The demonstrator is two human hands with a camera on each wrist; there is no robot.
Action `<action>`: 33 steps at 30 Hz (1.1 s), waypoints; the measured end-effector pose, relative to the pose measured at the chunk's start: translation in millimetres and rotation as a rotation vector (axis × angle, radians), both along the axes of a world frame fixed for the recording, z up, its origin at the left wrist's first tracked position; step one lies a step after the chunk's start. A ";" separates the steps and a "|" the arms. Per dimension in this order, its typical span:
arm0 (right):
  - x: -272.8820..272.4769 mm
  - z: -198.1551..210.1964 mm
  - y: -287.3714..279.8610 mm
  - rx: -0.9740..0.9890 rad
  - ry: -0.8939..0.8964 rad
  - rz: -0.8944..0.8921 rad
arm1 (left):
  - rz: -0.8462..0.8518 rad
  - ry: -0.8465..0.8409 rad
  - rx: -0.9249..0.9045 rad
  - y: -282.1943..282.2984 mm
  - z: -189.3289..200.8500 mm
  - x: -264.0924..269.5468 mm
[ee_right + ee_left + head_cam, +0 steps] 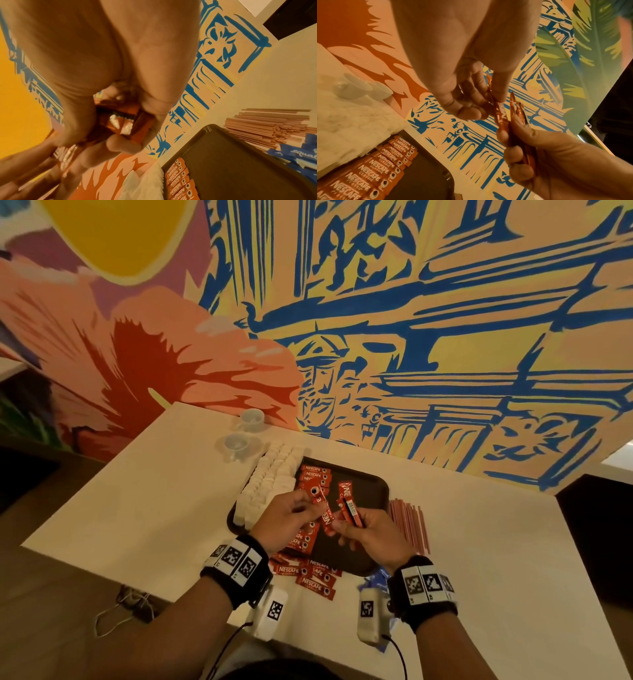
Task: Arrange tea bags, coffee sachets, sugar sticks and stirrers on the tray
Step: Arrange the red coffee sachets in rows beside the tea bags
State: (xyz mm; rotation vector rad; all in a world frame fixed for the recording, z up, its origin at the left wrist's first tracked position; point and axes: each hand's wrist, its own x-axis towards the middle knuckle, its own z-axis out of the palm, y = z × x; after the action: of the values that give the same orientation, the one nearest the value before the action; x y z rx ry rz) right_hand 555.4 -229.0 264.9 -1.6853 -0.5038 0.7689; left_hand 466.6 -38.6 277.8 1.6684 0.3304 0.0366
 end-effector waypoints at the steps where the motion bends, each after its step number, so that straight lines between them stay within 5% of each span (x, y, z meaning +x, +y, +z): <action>1: 0.3 -0.9 1.1 -0.003 -0.003 -0.032 | 0.003 0.011 0.015 2.7 -1.9 0.6; 5: 7.5 -6.2 6.2 -0.055 -0.041 -0.146 | -0.241 0.116 0.188 11.5 -13.7 3.9; 10: 10.5 -9.4 21.1 -0.103 0.114 0.016 | -0.474 0.276 0.300 13.0 -19.8 5.5; 15: 19.5 -18.4 28.1 -0.180 0.111 0.080 | -0.474 0.285 0.339 24.8 -18.7 14.7; 24: 46.3 -25.5 40.8 -0.259 0.125 -0.106 | -0.413 0.148 0.597 54.9 -20.3 42.9; 33: 56.5 -32.1 40.8 -0.302 0.406 -0.308 | -0.442 0.174 0.902 76.0 -63.6 75.7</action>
State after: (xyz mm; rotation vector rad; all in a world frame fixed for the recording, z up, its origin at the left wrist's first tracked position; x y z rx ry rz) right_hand 611.8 -188.2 232.8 -1.7635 0.1593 0.9593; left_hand 542.3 37.4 214.2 2.6168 0.0530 -0.3372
